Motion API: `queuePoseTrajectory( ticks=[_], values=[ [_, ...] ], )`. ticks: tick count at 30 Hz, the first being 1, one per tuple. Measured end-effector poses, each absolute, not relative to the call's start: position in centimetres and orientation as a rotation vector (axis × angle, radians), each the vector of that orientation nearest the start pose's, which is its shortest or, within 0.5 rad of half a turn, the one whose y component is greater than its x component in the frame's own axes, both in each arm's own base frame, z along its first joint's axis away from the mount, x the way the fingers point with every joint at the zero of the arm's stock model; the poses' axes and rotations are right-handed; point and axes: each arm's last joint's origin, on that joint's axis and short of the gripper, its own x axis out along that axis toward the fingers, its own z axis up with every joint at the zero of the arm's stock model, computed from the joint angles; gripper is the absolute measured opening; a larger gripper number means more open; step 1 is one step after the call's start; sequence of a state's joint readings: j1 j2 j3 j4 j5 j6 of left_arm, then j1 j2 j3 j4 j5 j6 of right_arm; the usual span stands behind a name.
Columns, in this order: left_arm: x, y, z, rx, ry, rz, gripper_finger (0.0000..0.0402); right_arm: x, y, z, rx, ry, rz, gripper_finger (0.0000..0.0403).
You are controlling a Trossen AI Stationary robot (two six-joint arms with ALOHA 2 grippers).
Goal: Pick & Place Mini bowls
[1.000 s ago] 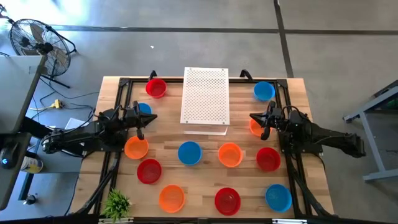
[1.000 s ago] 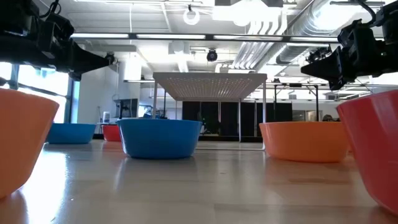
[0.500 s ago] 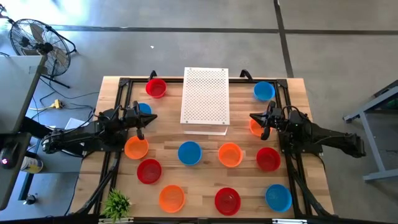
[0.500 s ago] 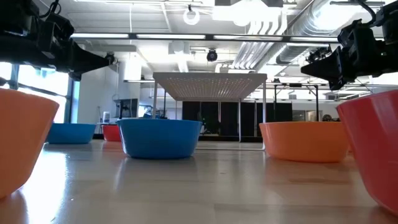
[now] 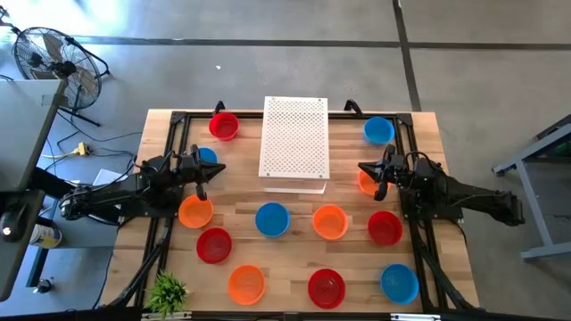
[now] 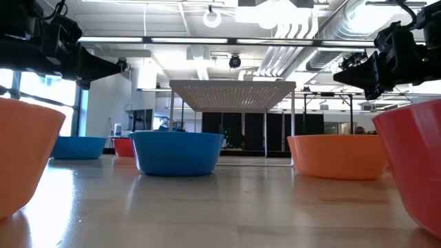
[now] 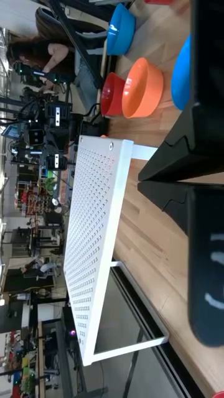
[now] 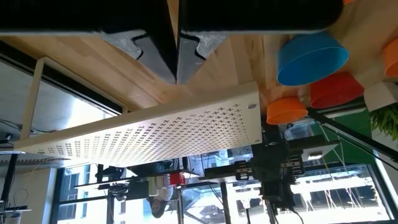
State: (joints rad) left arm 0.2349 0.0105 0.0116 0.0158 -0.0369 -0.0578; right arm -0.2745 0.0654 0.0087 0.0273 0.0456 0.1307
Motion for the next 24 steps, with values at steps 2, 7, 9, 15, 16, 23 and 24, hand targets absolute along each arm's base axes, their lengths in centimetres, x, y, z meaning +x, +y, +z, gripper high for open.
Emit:
queuePoseTrajectory(
  ticks=[2,7,9,15,16,23,24],
  values=[
    [9.5,2.4,16.8,-0.056,-0.025,0.271,0.0002,9.7,-2.9,16.4,0.133,0.009,-0.322,0.0],
    [9.5,2.4,16.8,-0.056,-0.024,0.27,0.0002,9.7,-3.0,16.8,0.095,-0.025,-0.354,0.0],
    [9.5,2.4,16.8,-0.056,-0.024,0.27,0.0002,9.7,-3.0,17.2,0.085,-0.073,-0.352,0.0],
    [9.5,2.4,16.8,-0.056,-0.025,0.27,0.0002,9.6,-3.0,17.9,0.081,-0.148,-0.365,0.0],
    [9.5,2.4,16.8,-0.056,-0.027,0.27,0.0002,9.6,-3.0,18.1,0.072,-0.162,-0.369,0.0],
    [9.4,2.4,17.2,-0.052,-0.068,0.275,0.0002,9.2,-2.5,20.5,0.016,-0.176,-0.234,0.0],
    [9.5,2.4,17.2,-0.052,-0.068,0.271,0.0002,9.1,-2.4,20.8,0.016,-0.146,-0.225,0.0]
  ],
)
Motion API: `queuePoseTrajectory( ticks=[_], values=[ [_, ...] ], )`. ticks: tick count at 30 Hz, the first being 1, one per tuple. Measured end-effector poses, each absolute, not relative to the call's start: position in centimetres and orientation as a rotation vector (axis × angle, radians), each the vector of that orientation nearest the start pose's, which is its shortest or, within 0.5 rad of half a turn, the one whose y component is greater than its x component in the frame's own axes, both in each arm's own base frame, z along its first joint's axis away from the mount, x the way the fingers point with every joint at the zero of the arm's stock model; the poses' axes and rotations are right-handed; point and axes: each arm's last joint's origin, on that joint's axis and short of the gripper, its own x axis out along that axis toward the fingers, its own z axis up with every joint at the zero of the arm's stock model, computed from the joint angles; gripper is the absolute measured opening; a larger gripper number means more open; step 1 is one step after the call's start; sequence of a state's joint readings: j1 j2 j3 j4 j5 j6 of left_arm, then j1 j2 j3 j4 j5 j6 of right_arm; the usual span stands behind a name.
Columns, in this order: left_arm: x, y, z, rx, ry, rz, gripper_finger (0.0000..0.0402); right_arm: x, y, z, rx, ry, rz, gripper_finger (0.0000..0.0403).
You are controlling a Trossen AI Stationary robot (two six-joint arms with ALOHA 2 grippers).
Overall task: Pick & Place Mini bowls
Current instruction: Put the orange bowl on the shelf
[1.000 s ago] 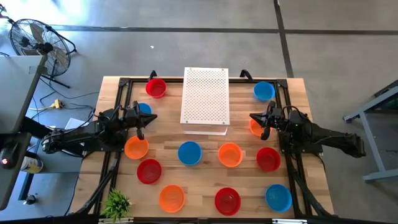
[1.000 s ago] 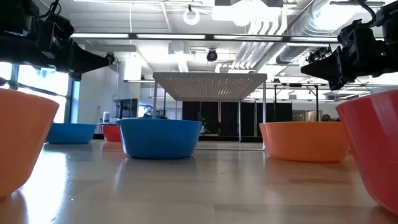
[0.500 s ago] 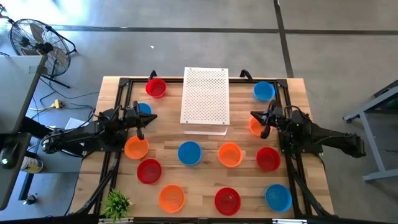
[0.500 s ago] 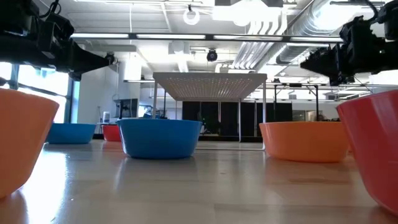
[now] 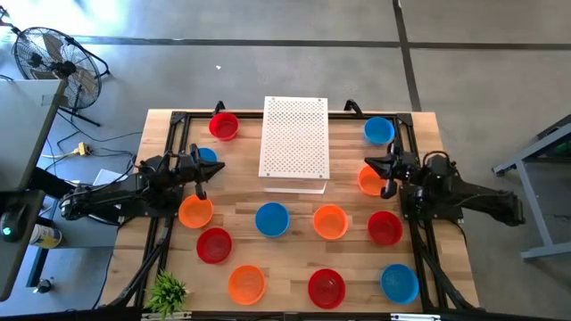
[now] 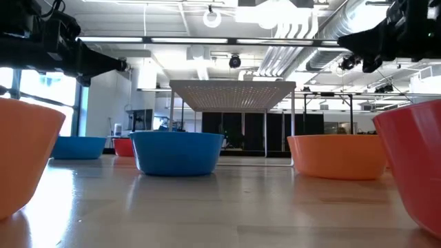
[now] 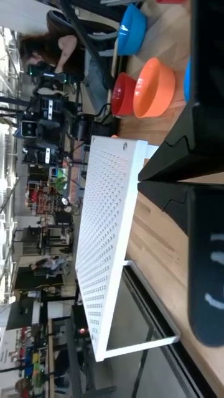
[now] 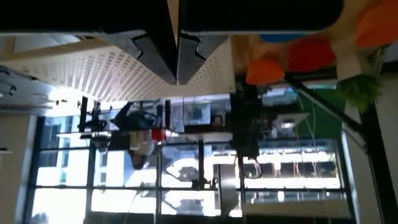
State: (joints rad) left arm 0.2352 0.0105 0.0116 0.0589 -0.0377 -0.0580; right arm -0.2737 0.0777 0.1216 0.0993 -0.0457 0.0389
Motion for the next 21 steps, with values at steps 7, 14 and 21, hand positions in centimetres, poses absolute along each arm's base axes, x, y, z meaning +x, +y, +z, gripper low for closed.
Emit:
queuePoseTrajectory(
  ticks=[7,14,21],
  values=[
    [9.5,2.3,17.1,-0.053,-0.058,0.261,0.0002,10.1,-1.7,22.4,0.029,0.035,-0.153,0.0],
    [9.5,2.4,17.1,-0.034,-0.056,0.277,0.0002,13.1,0.3,22.5,0.032,0.243,-0.181,0.0],
    [9.5,2.4,17.1,-0.026,-0.047,0.278,0.0002,16.1,3.7,23.5,0.019,0.372,-0.204,0.0]
  ],
)
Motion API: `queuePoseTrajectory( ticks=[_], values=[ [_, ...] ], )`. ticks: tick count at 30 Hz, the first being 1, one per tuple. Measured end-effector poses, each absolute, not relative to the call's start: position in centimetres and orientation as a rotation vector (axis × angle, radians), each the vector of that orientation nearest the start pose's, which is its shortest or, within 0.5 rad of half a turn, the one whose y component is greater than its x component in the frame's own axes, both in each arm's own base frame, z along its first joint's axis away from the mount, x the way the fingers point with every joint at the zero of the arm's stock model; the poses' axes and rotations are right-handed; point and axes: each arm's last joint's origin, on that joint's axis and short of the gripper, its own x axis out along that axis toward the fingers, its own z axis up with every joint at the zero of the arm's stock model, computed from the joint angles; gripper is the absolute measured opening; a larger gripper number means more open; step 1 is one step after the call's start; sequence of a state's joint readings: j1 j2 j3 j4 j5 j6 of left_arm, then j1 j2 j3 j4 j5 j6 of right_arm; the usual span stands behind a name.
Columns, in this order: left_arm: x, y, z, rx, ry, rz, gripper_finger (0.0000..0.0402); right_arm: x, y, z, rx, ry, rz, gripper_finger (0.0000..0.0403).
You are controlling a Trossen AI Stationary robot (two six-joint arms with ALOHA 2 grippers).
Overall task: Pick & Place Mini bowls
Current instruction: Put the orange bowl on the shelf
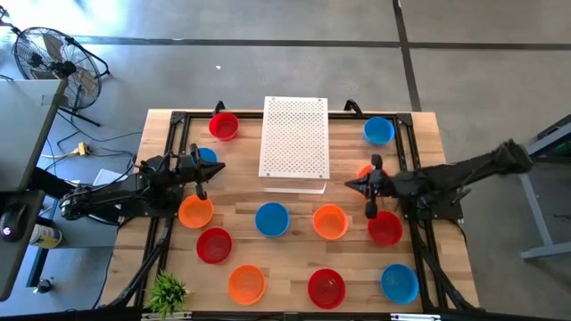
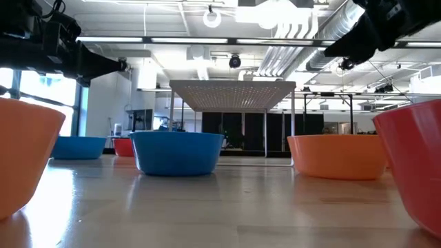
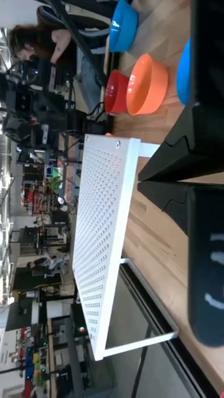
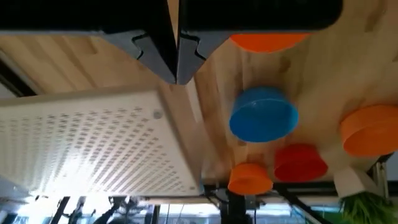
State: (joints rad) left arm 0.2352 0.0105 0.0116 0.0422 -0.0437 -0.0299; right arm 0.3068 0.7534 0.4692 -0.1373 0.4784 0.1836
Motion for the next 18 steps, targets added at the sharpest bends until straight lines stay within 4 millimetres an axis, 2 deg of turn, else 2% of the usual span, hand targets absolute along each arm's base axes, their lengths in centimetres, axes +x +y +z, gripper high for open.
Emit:
queuePoseTrajectory(
  ticks=[10,13,18],
  values=[
    [9.5,2.4,16.8,0.006,-0.015,0.28,0.0002,20.0,8.5,25.1,0.078,0.629,-0.154,0.0004],
    [9.5,2.4,16.8,0.005,-0.015,0.278,0.0002,21.3,9.6,24.9,0.065,0.72,-0.148,0.0027],
    [9.5,2.4,16.8,0.005,-0.015,0.275,0.0002,23.1,11.1,23.6,0.071,0.84,-0.123,0.0091]
  ],
)
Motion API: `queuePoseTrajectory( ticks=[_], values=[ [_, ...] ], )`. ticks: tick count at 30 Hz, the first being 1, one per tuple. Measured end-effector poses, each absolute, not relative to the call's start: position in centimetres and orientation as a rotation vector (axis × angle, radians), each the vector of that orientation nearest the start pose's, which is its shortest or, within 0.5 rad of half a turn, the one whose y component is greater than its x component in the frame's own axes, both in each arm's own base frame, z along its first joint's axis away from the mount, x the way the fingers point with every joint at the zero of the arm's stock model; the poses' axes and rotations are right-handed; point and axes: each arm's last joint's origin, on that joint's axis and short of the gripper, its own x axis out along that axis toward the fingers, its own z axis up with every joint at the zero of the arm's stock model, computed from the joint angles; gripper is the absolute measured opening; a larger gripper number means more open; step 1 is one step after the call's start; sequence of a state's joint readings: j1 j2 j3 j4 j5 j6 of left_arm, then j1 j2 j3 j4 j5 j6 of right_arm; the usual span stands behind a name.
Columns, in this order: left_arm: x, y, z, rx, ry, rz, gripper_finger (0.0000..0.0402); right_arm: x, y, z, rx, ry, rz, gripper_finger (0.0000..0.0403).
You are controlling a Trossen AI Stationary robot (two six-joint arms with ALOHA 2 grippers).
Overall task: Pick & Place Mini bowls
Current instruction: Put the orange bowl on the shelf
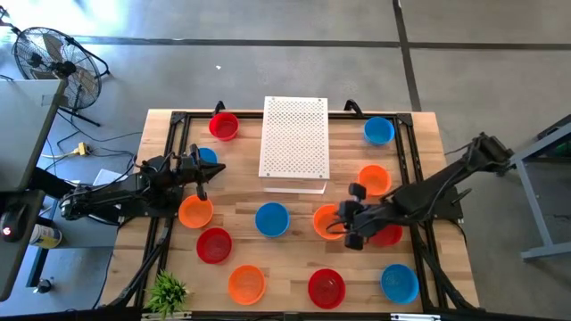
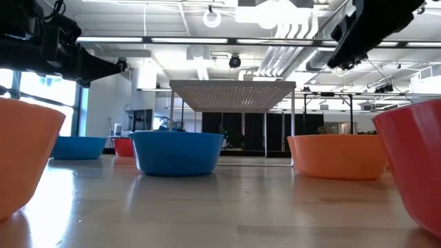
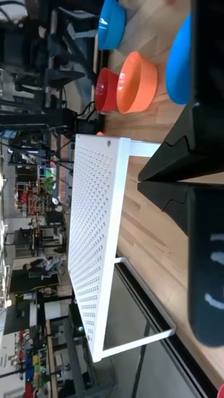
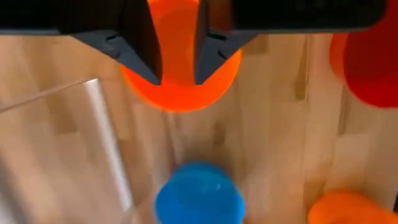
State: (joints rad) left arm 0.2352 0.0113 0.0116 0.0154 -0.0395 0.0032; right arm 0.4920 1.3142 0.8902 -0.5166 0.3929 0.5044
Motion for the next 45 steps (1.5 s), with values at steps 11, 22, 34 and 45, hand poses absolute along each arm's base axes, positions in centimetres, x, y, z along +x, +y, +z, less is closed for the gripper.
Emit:
queuePoseTrajectory(
  ticks=[11,22,34,45],
  values=[
    [9.5,2.4,16.8,-0.002,-0.016,0.279,0.0002,25.0,13.0,18.9,0.045,1.089,0.021,0.0163],
    [9.5,2.4,16.8,-0.005,-0.017,0.272,0.0002,25.9,13.5,15.4,-0.076,1.195,0.045,0.0095],
    [9.5,2.4,16.8,-0.006,-0.017,0.271,0.0002,26.4,13.9,16.8,-0.027,1.182,0.128,0.0007],
    [9.5,2.4,16.8,-0.007,-0.017,0.27,0.0002,30.7,9.9,30.3,-0.034,0.928,0.218,0.0003]
  ],
)
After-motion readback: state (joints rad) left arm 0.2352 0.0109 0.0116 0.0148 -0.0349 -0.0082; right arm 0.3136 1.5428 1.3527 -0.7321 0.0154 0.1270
